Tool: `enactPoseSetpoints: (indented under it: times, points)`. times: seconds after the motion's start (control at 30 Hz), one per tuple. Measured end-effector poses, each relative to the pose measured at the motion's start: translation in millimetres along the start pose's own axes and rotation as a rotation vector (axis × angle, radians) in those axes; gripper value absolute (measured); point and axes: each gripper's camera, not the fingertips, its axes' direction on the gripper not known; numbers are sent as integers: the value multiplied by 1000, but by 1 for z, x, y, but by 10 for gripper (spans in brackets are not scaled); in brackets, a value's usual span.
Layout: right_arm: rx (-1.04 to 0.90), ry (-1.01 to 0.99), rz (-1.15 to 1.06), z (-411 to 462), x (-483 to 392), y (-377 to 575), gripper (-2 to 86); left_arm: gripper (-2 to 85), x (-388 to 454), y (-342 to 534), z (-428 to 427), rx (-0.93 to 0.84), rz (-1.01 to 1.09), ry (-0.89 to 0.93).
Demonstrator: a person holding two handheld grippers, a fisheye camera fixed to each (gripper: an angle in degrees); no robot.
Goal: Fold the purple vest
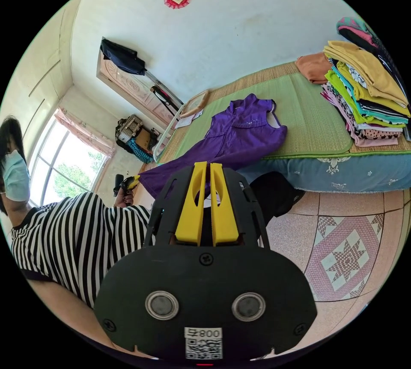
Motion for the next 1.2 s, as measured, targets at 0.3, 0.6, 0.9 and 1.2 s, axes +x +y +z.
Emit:
enactPoseSetpoints:
  times: [0.3, 0.6, 0.9, 1.2]
  points:
    - [12, -1, 8, -18, 9, 2, 10, 19, 14, -17, -15, 20, 5, 30]
    - [9, -26, -3, -24, 24, -19, 10, 19, 29, -51, -17, 32, 9, 28]
    - [20, -58, -6, -29, 35, -35, 10, 19, 39, -86, -17, 22, 17, 18]
    - [59, -48, -43, -45, 21, -25, 12, 19, 46, -82, -22, 42, 68, 53]
